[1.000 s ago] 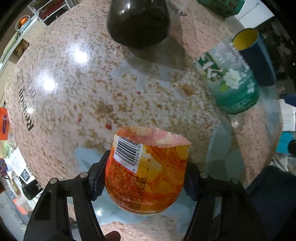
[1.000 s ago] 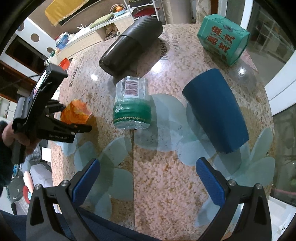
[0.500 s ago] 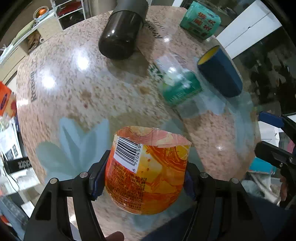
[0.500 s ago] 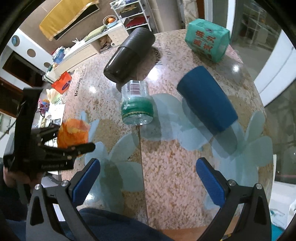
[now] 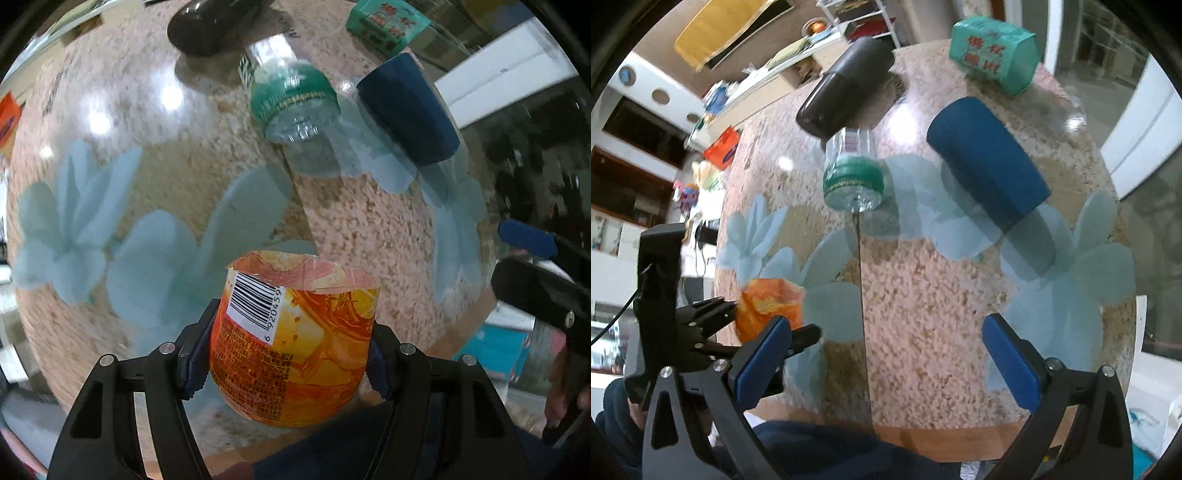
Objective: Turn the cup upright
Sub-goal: 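Lift the orange cup, set it back on the table, open left gripper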
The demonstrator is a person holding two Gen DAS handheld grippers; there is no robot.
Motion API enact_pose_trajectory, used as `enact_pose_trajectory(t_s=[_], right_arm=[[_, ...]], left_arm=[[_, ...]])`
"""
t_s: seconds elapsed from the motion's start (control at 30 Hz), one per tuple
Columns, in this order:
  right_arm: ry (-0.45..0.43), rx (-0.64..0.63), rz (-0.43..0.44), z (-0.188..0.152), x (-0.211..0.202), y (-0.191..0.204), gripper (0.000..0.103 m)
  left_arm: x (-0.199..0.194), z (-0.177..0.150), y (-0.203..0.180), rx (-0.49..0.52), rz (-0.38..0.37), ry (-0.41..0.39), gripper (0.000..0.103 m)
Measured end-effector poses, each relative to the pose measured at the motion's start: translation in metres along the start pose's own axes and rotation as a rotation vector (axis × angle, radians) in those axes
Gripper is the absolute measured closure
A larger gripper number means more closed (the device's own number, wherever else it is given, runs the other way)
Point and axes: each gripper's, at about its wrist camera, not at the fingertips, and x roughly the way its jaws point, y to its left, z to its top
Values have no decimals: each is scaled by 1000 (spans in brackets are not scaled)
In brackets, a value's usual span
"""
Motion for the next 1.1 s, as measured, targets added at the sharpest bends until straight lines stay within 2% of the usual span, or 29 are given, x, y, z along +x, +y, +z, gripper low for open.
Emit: enact_pose_trajectory(t_s=[0.23,0.37,0.7,0.8,0.87,0.9,1.1], right_arm=[[93,-60,1,0,27,-13,0],[115,-66,15,1,30,-20,0],[144,-73,35,7,32,-30,0],[146,-80,36,7,31,-32,0],[147,-79,35,9,35,-31,0],[146,-76,36,8,34,-32,0],[141,-54,40,6,28,-41,0]], left_arm=[[37,-7,-14,-71,4,12,32],[48,-10,-14,-105,8,19,32],[51,-5,-13,-88,60,3,29],[53,1,-20,-87,54,9,18],[57,3,-20,-86,56,25,4],[57,4,-20,-86,56,25,1],[49,4,-26,-53,44,-3,0]])
